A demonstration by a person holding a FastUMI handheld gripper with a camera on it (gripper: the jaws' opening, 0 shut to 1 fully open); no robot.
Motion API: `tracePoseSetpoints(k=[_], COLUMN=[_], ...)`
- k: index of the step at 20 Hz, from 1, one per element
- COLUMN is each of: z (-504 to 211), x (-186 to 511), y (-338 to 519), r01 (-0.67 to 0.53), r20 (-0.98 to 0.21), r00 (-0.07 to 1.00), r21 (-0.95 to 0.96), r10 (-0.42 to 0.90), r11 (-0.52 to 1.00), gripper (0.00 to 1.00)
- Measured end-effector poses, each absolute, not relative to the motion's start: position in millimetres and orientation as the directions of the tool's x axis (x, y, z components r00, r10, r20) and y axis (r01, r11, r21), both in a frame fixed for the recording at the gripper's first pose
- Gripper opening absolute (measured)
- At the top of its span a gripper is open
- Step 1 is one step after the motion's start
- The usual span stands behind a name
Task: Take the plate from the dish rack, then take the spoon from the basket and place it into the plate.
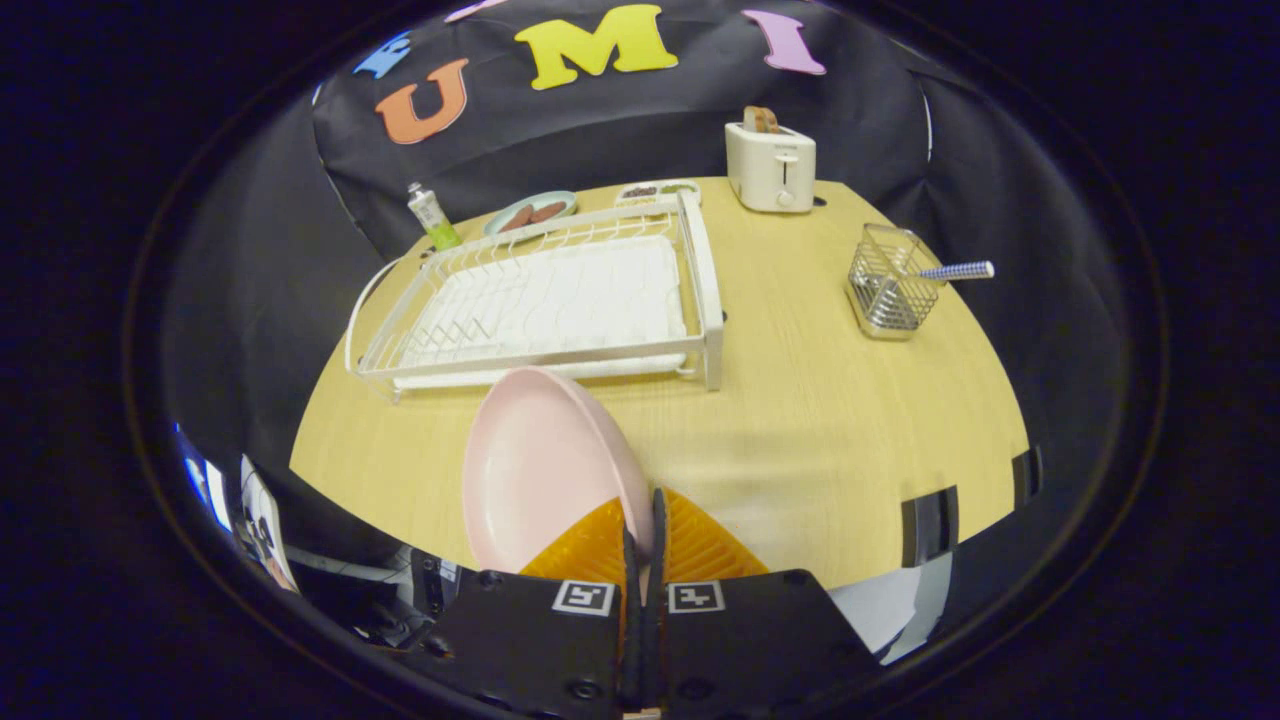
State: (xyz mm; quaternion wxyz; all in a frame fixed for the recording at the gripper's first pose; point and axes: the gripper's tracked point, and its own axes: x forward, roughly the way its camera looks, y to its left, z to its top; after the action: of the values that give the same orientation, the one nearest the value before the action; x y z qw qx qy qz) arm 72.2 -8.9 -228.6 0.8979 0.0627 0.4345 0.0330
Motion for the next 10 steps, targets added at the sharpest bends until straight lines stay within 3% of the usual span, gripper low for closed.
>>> tracePoseSetpoints(k=[10], z=[-283.8], x=[84.1], y=[-25.8], r01=[0.032], r20=[-0.768], r00=[0.544], r21=[0.423], r10=[0.339], r11=[0.906], gripper=[0.09])
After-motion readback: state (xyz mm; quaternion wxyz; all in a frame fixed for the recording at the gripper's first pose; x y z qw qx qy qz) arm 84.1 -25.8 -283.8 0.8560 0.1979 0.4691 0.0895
